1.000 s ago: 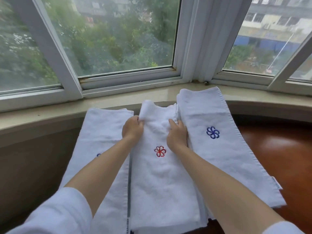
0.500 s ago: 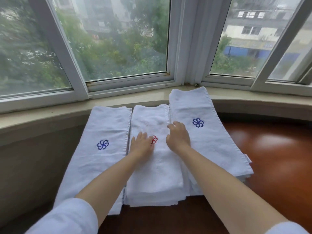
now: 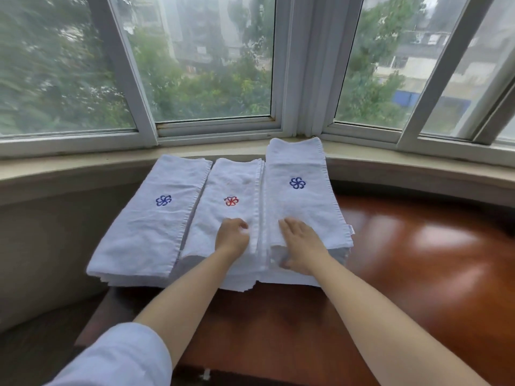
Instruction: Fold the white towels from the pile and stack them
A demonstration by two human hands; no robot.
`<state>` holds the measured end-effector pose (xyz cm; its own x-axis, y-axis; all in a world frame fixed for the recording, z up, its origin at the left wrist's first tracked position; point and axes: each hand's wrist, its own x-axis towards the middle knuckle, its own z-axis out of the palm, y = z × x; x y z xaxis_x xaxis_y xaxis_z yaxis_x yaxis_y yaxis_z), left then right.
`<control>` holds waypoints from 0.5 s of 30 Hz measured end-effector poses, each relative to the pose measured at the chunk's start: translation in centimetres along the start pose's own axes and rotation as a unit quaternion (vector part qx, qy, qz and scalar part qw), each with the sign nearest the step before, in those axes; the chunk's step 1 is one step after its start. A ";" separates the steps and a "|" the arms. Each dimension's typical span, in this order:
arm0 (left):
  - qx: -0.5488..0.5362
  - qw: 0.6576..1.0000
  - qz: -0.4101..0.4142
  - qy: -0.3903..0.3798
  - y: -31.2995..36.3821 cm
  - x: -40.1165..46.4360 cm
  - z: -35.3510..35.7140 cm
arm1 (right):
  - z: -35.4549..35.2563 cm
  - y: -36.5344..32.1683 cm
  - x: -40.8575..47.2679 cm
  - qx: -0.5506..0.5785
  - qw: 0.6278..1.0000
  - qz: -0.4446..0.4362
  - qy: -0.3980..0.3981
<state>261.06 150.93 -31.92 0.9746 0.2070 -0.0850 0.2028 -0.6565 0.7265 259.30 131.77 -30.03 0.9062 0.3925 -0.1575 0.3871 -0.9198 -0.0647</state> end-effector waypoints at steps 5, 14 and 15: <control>-0.030 0.999 -0.032 0.007 0.2 -2.3 -0.2 | -0.8 0.7 -1.0 0.008 0.987 0.008 0.161; -0.006 0.998 -0.049 0.050 0.9 -5.9 0.6 | -0.8 2.2 -3.9 0.076 0.989 -0.056 0.116; 0.001 0.998 -0.050 0.047 1.0 -6.2 0.5 | -0.7 2.1 -3.8 0.061 0.994 -0.062 0.061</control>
<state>255.25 148.62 -31.01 0.9365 0.3382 -0.0929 0.2989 -0.6310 0.7159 256.73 128.36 -28.86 0.8697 0.4932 -0.0209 0.4802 -0.8550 -0.1958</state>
